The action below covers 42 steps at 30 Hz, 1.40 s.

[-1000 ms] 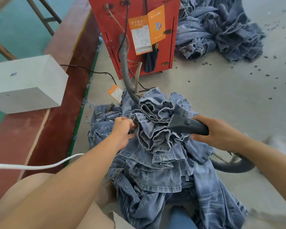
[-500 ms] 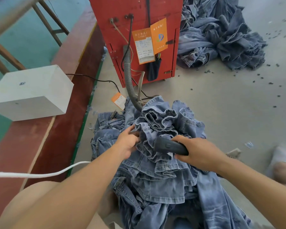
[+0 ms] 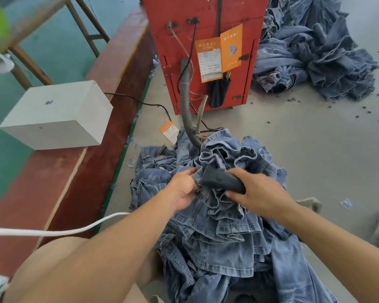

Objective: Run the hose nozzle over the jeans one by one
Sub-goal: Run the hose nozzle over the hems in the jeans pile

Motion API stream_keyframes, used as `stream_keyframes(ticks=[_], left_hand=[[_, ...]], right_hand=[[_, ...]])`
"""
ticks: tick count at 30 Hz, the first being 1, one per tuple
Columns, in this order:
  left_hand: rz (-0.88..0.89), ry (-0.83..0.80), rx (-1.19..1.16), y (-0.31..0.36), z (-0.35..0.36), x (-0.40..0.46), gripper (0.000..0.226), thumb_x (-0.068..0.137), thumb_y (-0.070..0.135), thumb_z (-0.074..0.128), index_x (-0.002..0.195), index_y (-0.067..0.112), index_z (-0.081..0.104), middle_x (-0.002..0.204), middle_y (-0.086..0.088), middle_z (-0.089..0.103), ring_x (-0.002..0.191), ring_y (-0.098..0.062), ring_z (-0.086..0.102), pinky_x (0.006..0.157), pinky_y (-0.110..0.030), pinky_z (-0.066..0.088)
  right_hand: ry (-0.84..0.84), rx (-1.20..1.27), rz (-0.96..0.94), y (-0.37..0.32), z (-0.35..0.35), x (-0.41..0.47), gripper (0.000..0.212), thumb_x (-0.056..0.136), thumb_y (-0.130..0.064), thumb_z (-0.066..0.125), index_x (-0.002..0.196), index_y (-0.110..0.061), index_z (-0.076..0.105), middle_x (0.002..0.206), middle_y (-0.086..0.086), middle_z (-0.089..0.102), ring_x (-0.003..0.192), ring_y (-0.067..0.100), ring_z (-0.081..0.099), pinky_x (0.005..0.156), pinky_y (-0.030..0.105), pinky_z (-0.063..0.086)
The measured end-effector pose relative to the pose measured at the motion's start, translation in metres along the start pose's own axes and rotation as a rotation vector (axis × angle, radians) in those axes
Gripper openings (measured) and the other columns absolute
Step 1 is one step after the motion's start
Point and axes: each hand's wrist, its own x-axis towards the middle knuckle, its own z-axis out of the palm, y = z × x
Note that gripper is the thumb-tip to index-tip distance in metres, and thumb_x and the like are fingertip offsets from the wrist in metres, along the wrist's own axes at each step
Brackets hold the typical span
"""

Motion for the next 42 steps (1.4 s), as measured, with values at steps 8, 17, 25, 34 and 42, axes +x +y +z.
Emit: stream_keyframes(ticks=[8, 17, 25, 34, 42], left_hand=[[-0.02, -0.04, -0.021, 0.005, 0.001, 0.002, 0.069, 0.087, -0.031, 0.016, 0.106, 0.016, 0.063, 0.102, -0.02, 0.062, 0.083, -0.032, 0.057, 0.071, -0.039, 0.051], [-0.034, -0.098, -0.065, 0.013, -0.003, -0.008, 0.055, 0.088, -0.007, 0.041, 0.038, 0.016, 0.043, 0.058, -0.003, 0.043, 0.052, -0.02, 0.039, 0.056, -0.032, 0.044], [-0.005, -0.123, 0.186, 0.002, 0.007, -0.009, 0.038, 0.084, 0.005, 0.054, 0.049, 0.017, 0.049, 0.07, -0.007, 0.048, 0.063, -0.023, 0.039, 0.071, -0.038, 0.038], [0.611, 0.094, 0.75, 0.003, 0.026, 0.003, 0.025, 0.095, 0.027, 0.07, 0.11, 0.021, 0.051, 0.117, -0.003, 0.055, 0.098, -0.016, 0.061, 0.09, -0.036, 0.051], [0.79, -0.084, 0.946, 0.02, 0.029, 0.014, 0.043, 0.101, 0.009, 0.054, 0.139, 0.029, 0.061, 0.111, 0.002, 0.053, 0.08, -0.004, 0.053, 0.084, -0.026, 0.048]], right_hand=[[0.25, 0.213, 0.203, 0.021, -0.03, -0.004, 0.032, 0.093, -0.045, 0.072, 0.118, -0.04, 0.054, 0.078, -0.016, 0.063, 0.061, 0.008, 0.063, 0.055, 0.032, 0.045], [0.388, 0.372, 0.187, 0.038, -0.067, -0.037, 0.028, 0.09, -0.038, 0.076, 0.11, -0.039, 0.056, 0.066, -0.006, 0.061, 0.049, 0.006, 0.059, 0.052, 0.028, 0.042], [0.199, 0.159, 0.126, 0.011, -0.028, -0.004, 0.034, 0.094, -0.046, 0.07, 0.122, -0.046, 0.051, 0.078, -0.017, 0.065, 0.058, 0.003, 0.062, 0.052, 0.024, 0.043], [0.324, 0.205, 0.229, 0.038, -0.051, -0.016, 0.028, 0.092, -0.047, 0.072, 0.111, -0.044, 0.052, 0.074, -0.016, 0.062, 0.061, 0.0, 0.06, 0.052, 0.027, 0.039], [0.288, 0.249, 0.214, 0.047, -0.054, -0.034, 0.028, 0.092, -0.046, 0.072, 0.111, -0.045, 0.052, 0.073, -0.013, 0.062, 0.066, -0.003, 0.06, 0.054, 0.028, 0.039]])
